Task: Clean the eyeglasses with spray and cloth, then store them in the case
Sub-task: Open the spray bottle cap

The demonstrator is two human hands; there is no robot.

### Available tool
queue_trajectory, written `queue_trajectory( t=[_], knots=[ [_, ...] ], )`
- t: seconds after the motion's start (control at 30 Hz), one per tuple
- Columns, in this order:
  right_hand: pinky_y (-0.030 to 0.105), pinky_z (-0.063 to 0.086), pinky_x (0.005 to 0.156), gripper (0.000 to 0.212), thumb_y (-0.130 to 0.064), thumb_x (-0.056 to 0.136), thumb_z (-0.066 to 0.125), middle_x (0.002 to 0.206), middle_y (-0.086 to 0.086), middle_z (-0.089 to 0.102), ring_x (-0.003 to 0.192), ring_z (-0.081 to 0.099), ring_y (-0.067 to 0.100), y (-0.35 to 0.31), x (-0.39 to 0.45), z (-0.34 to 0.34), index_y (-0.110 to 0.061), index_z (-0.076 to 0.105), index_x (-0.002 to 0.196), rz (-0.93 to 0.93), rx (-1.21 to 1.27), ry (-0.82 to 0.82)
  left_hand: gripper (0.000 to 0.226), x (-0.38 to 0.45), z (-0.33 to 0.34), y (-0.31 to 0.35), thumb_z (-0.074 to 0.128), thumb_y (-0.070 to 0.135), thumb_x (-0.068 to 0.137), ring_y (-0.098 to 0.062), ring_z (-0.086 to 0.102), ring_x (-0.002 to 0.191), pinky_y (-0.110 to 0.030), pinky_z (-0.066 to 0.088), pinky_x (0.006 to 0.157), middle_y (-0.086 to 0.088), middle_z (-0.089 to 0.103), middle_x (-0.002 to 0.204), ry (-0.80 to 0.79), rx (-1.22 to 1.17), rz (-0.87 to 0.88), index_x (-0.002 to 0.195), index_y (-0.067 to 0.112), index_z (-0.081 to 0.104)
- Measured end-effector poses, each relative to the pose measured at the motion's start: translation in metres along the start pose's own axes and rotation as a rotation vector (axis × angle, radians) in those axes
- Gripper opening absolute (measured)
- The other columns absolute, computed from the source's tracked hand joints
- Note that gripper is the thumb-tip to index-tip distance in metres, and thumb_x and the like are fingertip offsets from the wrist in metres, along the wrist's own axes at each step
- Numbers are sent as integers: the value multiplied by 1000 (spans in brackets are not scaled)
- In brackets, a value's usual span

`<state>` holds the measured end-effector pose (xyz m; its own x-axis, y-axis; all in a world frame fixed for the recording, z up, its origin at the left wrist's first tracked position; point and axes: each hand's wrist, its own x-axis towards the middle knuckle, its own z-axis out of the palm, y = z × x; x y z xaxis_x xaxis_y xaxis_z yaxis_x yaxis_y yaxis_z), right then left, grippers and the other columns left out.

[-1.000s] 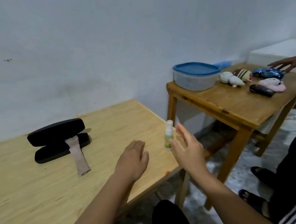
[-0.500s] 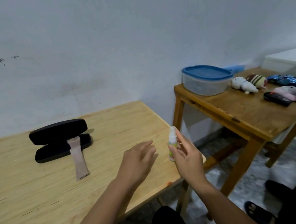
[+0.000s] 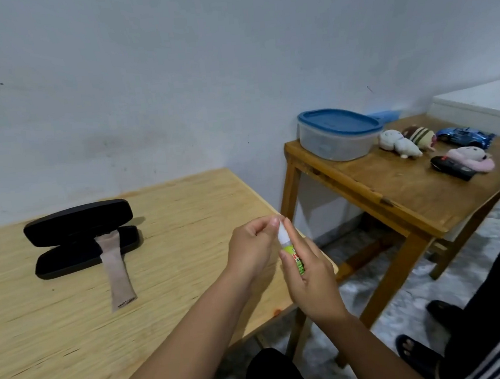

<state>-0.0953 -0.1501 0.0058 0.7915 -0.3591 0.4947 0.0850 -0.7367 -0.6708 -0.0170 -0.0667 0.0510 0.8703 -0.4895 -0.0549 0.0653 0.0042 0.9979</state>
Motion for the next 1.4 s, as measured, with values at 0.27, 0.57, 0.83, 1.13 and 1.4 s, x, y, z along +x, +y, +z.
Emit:
queue_trajectory(
  t=[0.27,0.57,0.83,1.13,1.4],
  knots=[
    [12,43,76,50,-27,92,44,112,-10,54,99,52,-4,6,-28,-4,-49,27,134,49,65,-54,11,44,-40,47,59,22,88,-5,60,76,-23,46,81,9,69,75,306,-105,161,86,19,69],
    [31,44,73,54,-32,86,39,100,-9,49,75,51,-2,-2,-4,-18,-65,27,126,109,238,-15,6,10,-15,-20,65,24,82,-4,64,88,-12,45,75,7,71,91,1,349,199,87,28,65],
    [34,42,62,39,-40,91,40,81,-6,54,58,52,12,6,-2,-21,-66,28,119,121,199,37,15,6,-12,-49,71,19,76,1,63,85,-12,43,78,12,71,85,-86,546,239,88,28,68],
    [49,45,52,31,-45,90,35,55,-1,50,47,48,21,0,0,-15,-65,29,113,103,184,54,17,6,-12,-55,70,19,78,1,63,89,-10,42,80,8,72,92,-88,580,285,94,25,67],
    [35,45,51,33,-46,90,35,64,-1,52,52,52,13,-7,4,-8,-66,25,115,58,194,40,32,7,-16,-56,70,24,78,-3,61,102,-28,47,97,7,71,107,-106,600,277,109,26,65]
  ],
)
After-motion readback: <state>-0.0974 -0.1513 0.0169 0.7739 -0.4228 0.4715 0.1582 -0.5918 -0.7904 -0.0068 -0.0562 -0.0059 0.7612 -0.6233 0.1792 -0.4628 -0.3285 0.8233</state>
